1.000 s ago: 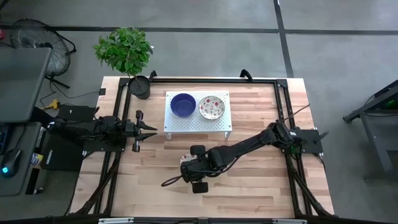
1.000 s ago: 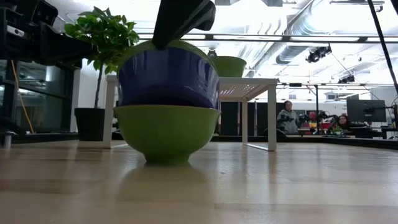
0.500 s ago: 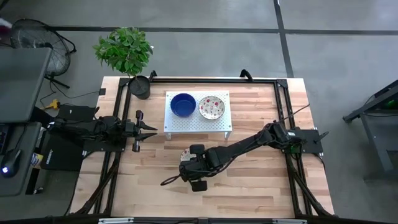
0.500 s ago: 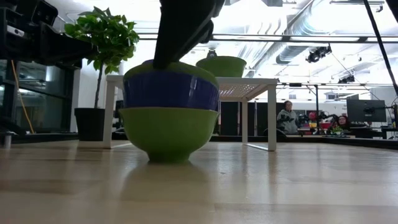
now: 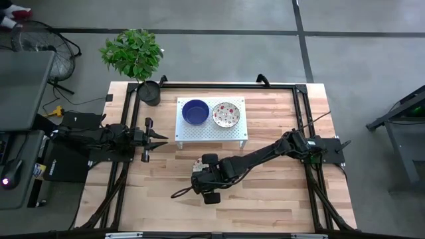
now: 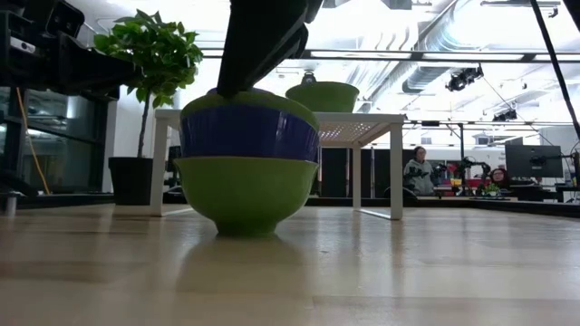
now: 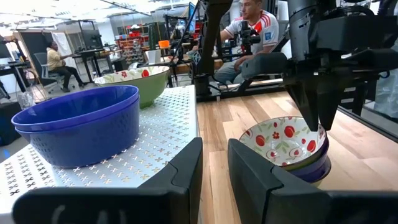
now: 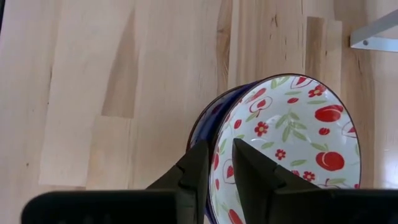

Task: Pick & Place Mini bowls
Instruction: Stack the red patterned bowl on top of the red patterned bowl on the shelf

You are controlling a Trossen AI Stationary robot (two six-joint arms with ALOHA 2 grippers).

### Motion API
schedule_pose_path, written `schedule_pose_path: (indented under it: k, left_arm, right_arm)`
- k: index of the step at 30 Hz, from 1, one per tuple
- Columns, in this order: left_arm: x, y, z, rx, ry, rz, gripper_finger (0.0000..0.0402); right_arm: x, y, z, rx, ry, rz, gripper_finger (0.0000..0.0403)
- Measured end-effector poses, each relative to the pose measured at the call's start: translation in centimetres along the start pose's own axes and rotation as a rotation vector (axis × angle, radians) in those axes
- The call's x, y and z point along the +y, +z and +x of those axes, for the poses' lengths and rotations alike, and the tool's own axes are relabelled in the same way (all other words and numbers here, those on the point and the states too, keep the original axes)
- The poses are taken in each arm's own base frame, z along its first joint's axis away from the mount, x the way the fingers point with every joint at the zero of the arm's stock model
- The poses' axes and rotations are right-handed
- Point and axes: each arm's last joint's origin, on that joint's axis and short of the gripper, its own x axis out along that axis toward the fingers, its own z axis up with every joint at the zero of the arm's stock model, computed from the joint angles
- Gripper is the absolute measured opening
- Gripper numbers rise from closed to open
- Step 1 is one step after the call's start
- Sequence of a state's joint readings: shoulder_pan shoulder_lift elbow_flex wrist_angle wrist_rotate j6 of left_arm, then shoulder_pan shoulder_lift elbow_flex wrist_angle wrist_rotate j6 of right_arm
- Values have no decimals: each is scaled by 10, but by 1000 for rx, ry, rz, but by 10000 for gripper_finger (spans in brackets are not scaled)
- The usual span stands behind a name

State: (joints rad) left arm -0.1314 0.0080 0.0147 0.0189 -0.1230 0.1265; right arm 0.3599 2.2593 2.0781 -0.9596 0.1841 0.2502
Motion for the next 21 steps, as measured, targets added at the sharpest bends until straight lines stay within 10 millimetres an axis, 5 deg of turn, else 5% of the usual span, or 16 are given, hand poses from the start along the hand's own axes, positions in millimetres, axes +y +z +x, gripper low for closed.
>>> schedule_pose_path:
  k: [21]
  left_arm:
    - [0,0,0,0,0,0,72]
  right_arm:
    - [-1,1,7,-7,5,2,16]
